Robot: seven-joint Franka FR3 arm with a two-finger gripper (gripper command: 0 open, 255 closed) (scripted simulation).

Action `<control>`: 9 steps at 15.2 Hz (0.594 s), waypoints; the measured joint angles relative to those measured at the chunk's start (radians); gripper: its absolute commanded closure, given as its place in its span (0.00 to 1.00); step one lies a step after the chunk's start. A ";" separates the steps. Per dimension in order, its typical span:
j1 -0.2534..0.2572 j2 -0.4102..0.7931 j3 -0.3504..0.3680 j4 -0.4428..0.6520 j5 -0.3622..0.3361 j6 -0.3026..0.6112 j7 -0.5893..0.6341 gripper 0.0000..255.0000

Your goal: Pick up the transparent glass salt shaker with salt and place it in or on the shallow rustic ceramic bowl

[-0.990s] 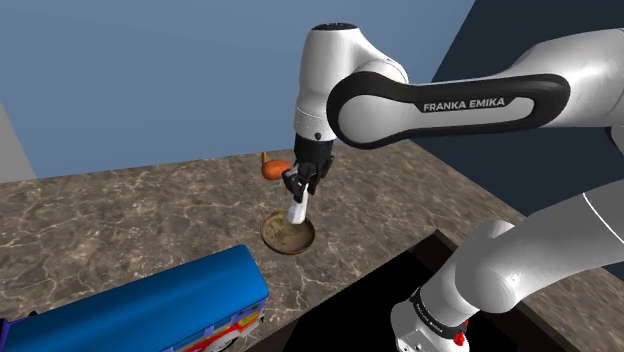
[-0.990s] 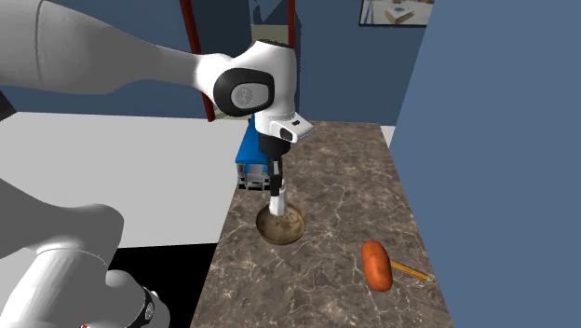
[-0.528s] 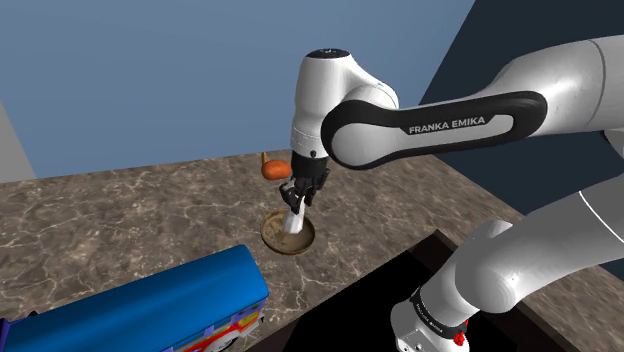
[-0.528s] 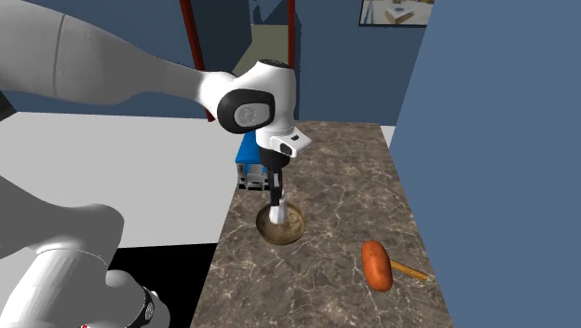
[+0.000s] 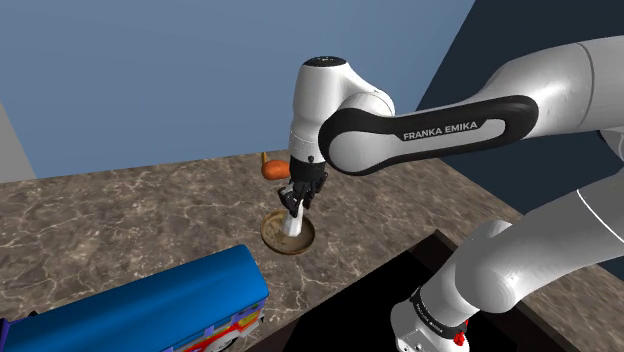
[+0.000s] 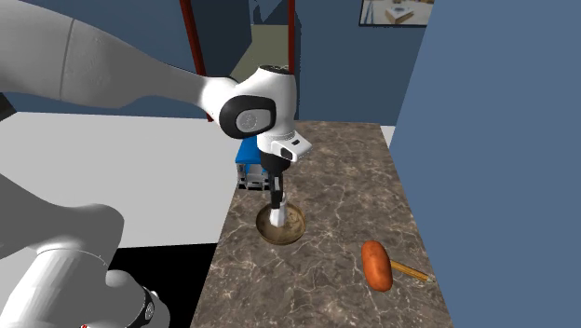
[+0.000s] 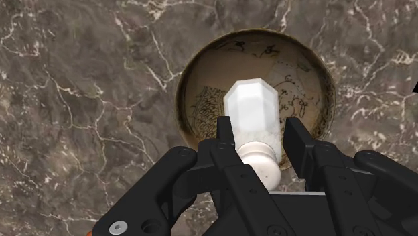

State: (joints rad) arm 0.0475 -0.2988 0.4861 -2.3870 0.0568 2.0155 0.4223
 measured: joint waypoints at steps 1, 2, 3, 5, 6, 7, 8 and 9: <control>0.000 0.000 0.000 0.000 0.000 0.000 0.000 0.00; 0.000 0.000 0.000 0.000 0.000 0.000 0.000 0.00; 0.000 0.000 0.000 0.000 0.000 0.000 0.000 0.00; 0.000 0.000 0.000 0.000 0.000 0.000 0.000 0.00; 0.000 0.000 0.000 0.000 0.000 0.000 0.000 0.00; 0.000 0.000 0.000 0.000 0.000 0.000 0.000 0.00; 0.000 -0.004 -0.002 0.014 0.001 -0.017 -0.002 0.00; 0.001 -0.010 -0.003 0.034 0.003 -0.042 -0.002 0.00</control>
State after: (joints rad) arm 0.0490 -0.3089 0.4835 -2.3533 0.0597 1.9737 0.4208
